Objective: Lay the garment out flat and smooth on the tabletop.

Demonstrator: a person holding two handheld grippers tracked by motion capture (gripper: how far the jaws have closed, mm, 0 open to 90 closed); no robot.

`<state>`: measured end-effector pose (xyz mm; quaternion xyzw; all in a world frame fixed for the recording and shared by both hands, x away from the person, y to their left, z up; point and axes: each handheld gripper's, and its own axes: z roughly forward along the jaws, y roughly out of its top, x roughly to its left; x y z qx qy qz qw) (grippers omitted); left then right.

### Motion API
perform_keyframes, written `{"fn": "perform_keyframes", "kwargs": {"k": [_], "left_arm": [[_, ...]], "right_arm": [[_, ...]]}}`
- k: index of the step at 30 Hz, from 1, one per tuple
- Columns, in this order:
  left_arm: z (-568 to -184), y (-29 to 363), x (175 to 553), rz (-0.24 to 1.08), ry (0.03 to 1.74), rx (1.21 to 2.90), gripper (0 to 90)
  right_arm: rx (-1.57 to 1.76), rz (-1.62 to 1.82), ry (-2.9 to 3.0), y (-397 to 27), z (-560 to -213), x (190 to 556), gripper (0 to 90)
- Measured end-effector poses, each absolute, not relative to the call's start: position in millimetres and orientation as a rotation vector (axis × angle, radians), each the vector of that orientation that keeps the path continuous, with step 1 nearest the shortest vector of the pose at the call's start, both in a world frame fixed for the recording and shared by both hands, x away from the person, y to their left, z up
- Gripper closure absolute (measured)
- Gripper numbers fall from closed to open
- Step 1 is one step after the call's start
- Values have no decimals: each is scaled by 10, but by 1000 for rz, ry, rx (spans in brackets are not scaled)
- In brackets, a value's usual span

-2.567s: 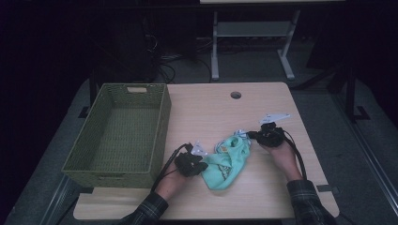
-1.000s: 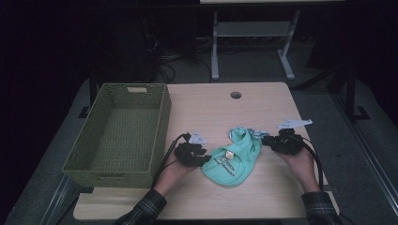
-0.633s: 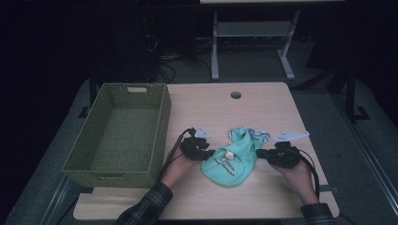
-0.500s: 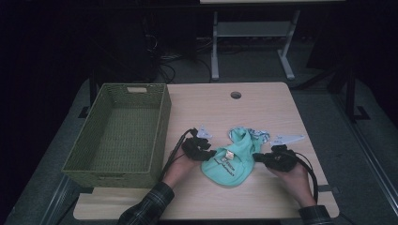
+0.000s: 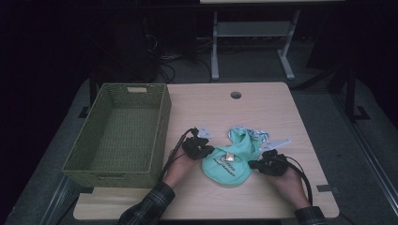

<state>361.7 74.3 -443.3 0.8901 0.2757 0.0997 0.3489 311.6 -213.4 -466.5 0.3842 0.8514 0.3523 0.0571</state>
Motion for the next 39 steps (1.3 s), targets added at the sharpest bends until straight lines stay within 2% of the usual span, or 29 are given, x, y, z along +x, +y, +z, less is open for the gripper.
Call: {"fn": "perform_keyframes", "kwargs": {"k": [5,10,16,29,39], "left_arm": [[-4331,876,3550,299,751,2299,878],[-4339,918,3457,252,753,2323,868],[-4269,881,3433,282,724,2295,715],[-4261,679,3832,228,716,2250,631],[-4269,483,4155,250,698,2233,591]], "right_arm": [[1182,1037,2557,-2183,-4654,3132,900],[1189,1020,2543,-2217,-4651,3143,900],[1193,1027,2543,-2232,-4653,3153,900],[1170,1017,2545,-2227,-4652,3153,900],[1164,1016,2549,-2229,-4652,3155,900]]}}
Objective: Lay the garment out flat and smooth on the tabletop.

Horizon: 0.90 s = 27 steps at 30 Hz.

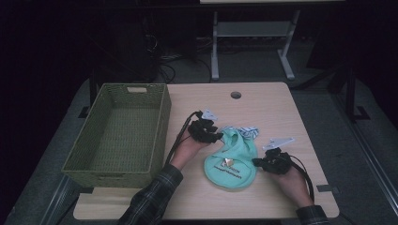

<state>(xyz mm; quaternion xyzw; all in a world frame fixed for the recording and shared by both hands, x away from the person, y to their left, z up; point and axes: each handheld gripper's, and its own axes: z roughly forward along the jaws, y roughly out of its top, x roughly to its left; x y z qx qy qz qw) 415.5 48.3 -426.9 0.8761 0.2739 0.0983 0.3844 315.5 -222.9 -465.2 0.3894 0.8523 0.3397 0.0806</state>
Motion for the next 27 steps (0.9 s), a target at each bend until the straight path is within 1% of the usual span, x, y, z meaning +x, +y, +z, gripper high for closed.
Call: {"fn": "perform_keyframes", "kwargs": {"k": [7,9,11,14,15,16,18,20,23,27], "left_arm": [[-4358,360,4282,246,694,2226,593],[-4421,306,4349,250,672,2265,585],[-4448,284,4360,256,682,2263,595],[-4506,253,4401,250,690,2278,704],[-4516,248,4412,257,683,2293,704],[-4534,243,4429,254,684,2302,792],[-4540,243,4438,253,684,2306,862],[-4545,258,4456,249,690,2309,884],[-4528,282,4465,243,706,2297,891],[-4479,309,4487,265,723,2285,893]], "right_arm": [[1166,1017,2550,-2227,-4650,3153,900],[1164,1013,2549,-2225,-4650,3152,900],[1163,1007,2550,-2222,-4648,3148,900],[1165,1008,2548,-2219,-4647,3146,900],[1164,1008,2548,-2218,-4648,3145,900],[1161,1007,2551,-2220,-4647,3147,900],[1162,1010,2551,-2220,-4648,3148,900],[1157,1007,2551,-2220,-4648,3148,900],[1157,1009,2549,-2218,-4649,3147,900],[1163,1009,2550,-2218,-4648,3146,900]]}}
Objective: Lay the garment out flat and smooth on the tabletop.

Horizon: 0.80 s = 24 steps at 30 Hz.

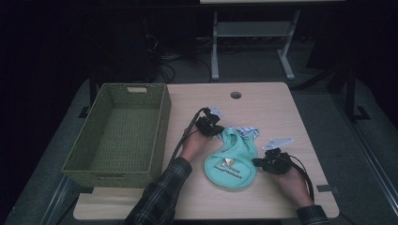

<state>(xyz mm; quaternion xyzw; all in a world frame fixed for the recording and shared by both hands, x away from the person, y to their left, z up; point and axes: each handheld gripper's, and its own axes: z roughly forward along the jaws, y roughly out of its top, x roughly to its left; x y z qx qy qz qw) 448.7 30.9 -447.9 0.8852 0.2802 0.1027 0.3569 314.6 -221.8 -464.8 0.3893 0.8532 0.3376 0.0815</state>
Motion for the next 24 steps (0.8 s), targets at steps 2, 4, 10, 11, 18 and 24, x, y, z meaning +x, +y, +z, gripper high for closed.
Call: {"fn": "perform_keyframes", "kwargs": {"k": [2,4,10,11,18,24], "left_arm": [[-4418,364,4546,304,740,2281,893],[-4397,388,4572,306,748,2278,893],[-4362,454,4647,326,767,2263,893],[-4378,444,4640,308,766,2270,886],[-4342,462,4530,284,748,2274,734],[-4314,542,4263,252,726,2283,686]], "right_arm": [[1164,1008,2549,-2218,-4648,3144,900],[1167,1011,2550,-2220,-4648,3144,900],[1168,1015,2552,-2222,-4649,3146,900],[1164,1013,2553,-2222,-4649,3146,900],[1146,1022,2560,-2226,-4627,3161,869],[1145,1066,2512,-2232,-4489,3251,822]]}}
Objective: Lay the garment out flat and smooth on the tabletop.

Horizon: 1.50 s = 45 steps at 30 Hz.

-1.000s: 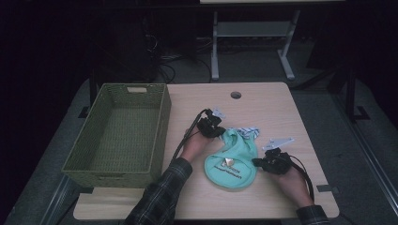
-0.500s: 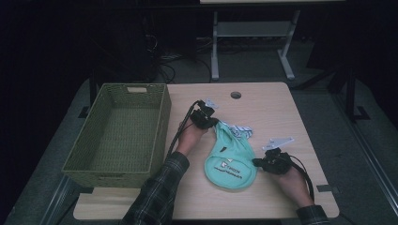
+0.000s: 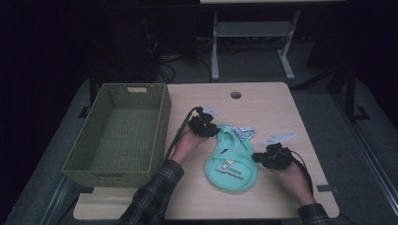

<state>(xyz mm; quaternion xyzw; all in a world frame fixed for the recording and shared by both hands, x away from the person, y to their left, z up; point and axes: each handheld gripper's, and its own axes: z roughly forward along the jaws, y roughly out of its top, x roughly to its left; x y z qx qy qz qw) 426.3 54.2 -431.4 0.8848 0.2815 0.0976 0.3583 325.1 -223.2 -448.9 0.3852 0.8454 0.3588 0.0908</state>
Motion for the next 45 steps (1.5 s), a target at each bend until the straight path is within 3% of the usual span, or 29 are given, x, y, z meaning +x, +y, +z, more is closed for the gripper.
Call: {"fn": "perform_keyframes", "kwargs": {"k": [11,26,36,41,43,44,45], "left_arm": [[-4285,682,3874,208,684,2243,652],[-4371,757,3495,150,625,2254,593],[-4470,742,3405,167,600,2314,595],[-4526,710,3404,171,598,2347,686],[-4553,703,3411,183,605,2361,781],[-4560,705,3420,181,603,2374,781],[-4558,710,3422,179,607,2378,854]], "right_arm": [[1170,1067,2488,-2152,-4400,3562,775],[1227,1072,2410,-2189,-4279,4047,794],[1251,1058,2452,-2108,-4468,4202,784],[1269,1030,2479,-2053,-4568,4188,774],[1274,1018,2485,-2043,-4581,4185,821],[1267,1012,2483,-2040,-4581,4182,846],[1255,1006,2483,-2039,-4577,4181,888]]}}
